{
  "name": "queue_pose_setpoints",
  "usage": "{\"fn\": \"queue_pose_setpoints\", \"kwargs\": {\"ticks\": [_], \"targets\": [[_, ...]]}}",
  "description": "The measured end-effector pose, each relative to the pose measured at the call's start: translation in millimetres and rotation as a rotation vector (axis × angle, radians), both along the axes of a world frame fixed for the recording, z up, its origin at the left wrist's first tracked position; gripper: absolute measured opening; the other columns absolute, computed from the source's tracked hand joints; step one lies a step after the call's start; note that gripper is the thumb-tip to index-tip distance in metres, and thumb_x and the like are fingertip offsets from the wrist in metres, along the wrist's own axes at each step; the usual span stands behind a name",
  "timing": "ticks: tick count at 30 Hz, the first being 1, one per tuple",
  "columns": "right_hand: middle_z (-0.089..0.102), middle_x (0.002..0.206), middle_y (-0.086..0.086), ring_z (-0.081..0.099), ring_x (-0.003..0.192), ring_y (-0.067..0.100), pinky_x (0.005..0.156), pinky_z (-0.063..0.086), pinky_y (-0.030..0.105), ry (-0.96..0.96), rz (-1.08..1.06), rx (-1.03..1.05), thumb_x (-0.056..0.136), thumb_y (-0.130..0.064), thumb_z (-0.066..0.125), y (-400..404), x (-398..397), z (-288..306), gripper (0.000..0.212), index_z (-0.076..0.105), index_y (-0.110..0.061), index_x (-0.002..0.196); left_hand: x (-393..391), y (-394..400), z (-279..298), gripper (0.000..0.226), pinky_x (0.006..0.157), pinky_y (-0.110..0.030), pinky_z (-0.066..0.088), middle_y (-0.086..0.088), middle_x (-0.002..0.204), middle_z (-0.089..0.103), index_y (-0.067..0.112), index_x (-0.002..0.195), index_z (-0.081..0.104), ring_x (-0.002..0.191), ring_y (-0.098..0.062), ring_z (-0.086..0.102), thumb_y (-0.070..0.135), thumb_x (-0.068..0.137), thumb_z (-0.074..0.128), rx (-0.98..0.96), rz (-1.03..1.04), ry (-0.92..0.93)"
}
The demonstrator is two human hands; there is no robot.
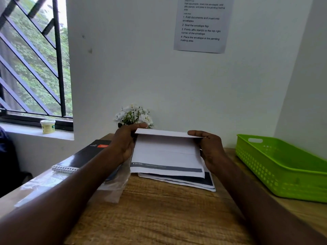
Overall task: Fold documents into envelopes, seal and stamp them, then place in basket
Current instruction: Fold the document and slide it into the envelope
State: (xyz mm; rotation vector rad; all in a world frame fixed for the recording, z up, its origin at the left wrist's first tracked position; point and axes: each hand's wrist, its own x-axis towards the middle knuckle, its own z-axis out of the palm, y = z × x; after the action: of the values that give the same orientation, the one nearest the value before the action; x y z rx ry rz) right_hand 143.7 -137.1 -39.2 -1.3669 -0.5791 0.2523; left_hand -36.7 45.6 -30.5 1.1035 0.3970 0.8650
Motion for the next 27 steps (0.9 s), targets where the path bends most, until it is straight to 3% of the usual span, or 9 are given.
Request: {"fn": "queue_pose_setpoints", "kwargs": {"ticks": [3, 7, 9, 11, 13, 16, 18, 22, 27], "targets": [[0.078, 0.102, 0.006, 0.068, 0.096, 0.028, 0.076, 0.052, 0.032, -0.031, 0.003, 0.011, 0.091, 0.011, 0.053, 1.3, 0.6, -1.1, 0.045, 0.084, -0.020, 0.085, 1.0, 3.7, -1.9, 0.022, 0.081, -0.042, 0.058, -0.018, 0.095, 0.070, 0.002, 0.100, 0.073, 0.079, -0.028, 0.068, 0.014, 0.099, 0.055, -0.020, 0.027, -0.031], [0.078, 0.102, 0.004, 0.068, 0.088, 0.022, 0.062, 0.050, 0.020, -0.083, 0.036, 0.053, 0.091, 0.011, 0.054, -0.9, -5.6, 1.5, 0.041, 0.082, -0.019, 0.094, 0.0, 0.5, -2.9, 0.022, 0.067, -0.039, 0.064, -0.019, 0.098, 0.075, 0.001, 0.112, 0.074, 0.079, -0.029, 0.071, 0.008, 0.091, 0.070, 0.021, 0.016, 0.041], [0.078, 0.105, 0.003, 0.069, 0.090, 0.022, 0.062, 0.051, 0.021, -0.095, 0.035, 0.113, 0.089, 0.015, 0.049, -0.8, -8.6, 5.2, 0.047, 0.081, -0.018, 0.100, -2.2, -2.0, -2.0, 0.020, 0.071, -0.041, 0.064, -0.018, 0.101, 0.077, 0.004, 0.108, 0.077, 0.086, -0.032, 0.073, 0.002, 0.089, 0.071, 0.062, 0.061, 0.059], [0.077, 0.105, 0.007, 0.072, 0.099, 0.026, 0.061, 0.051, 0.021, -0.049, -0.068, 0.224, 0.084, 0.020, 0.040, -0.1, -7.2, 9.7, 0.053, 0.078, -0.012, 0.101, -3.6, -0.7, -1.2, 0.015, 0.082, -0.044, 0.063, -0.015, 0.100, 0.079, 0.011, 0.099, 0.081, 0.095, -0.034, 0.074, 0.003, 0.088, 0.074, 0.166, 0.151, 0.067], [0.077, 0.100, 0.012, 0.072, 0.103, 0.031, 0.063, 0.053, 0.020, -0.041, -0.199, 0.345, 0.076, 0.021, 0.033, -0.4, -3.2, 13.9, 0.058, 0.077, -0.010, 0.097, -6.8, -0.8, 1.0, 0.014, 0.084, -0.035, 0.060, -0.006, 0.094, 0.078, 0.017, 0.096, 0.081, 0.093, -0.026, 0.073, 0.008, 0.087, 0.077, 0.393, 0.245, 0.076], [0.077, 0.096, 0.000, 0.072, 0.100, 0.019, 0.090, 0.058, 0.033, -0.327, -0.332, 0.308, 0.083, 0.011, 0.048, -2.2, -5.6, 17.5, 0.043, 0.078, -0.018, 0.095, -7.3, -4.6, 5.5, 0.015, 0.083, -0.027, 0.053, 0.003, 0.097, 0.079, 0.026, 0.100, 0.080, 0.095, -0.015, 0.071, 0.019, 0.087, 0.080, 0.696, 0.292, 0.104], [0.076, 0.105, -0.008, 0.069, 0.103, 0.006, 0.097, 0.054, 0.032, -0.625, -0.309, 0.181, 0.095, -0.011, 0.063, -1.4, -15.9, 15.4, 0.020, 0.078, -0.020, 0.103, -6.4, -15.2, 6.3, 0.013, 0.077, -0.020, 0.051, 0.006, 0.086, 0.079, 0.023, 0.099, 0.079, 0.083, -0.006, 0.071, 0.017, 0.087, 0.080, 0.811, 0.270, 0.084], [0.072, 0.115, -0.015, 0.064, 0.112, 0.006, 0.097, 0.050, 0.046, -1.009, -0.181, -0.015, 0.094, -0.040, 0.065, 8.0, -33.1, 2.8, 0.022, 0.076, -0.028, 0.109, -3.3, -33.1, 6.4, 0.010, 0.078, -0.019, 0.054, 0.003, 0.088, 0.080, 0.009, 0.096, 0.081, 0.085, -0.010, 0.075, 0.008, 0.086, 0.081, 0.924, 0.262, -0.022], [0.076, 0.102, -0.011, 0.069, 0.096, 0.008, 0.085, 0.054, 0.046, -1.081, -0.146, 0.024, 0.090, -0.032, 0.068, 12.7, -40.5, 4.9, 0.017, 0.080, -0.024, 0.098, -3.0, -39.6, 8.4, 0.010, 0.082, -0.023, 0.058, -0.002, 0.092, 0.080, 0.005, 0.095, 0.080, 0.090, -0.015, 0.076, 0.008, 0.086, 0.081, 0.991, 0.219, -0.035]]}}
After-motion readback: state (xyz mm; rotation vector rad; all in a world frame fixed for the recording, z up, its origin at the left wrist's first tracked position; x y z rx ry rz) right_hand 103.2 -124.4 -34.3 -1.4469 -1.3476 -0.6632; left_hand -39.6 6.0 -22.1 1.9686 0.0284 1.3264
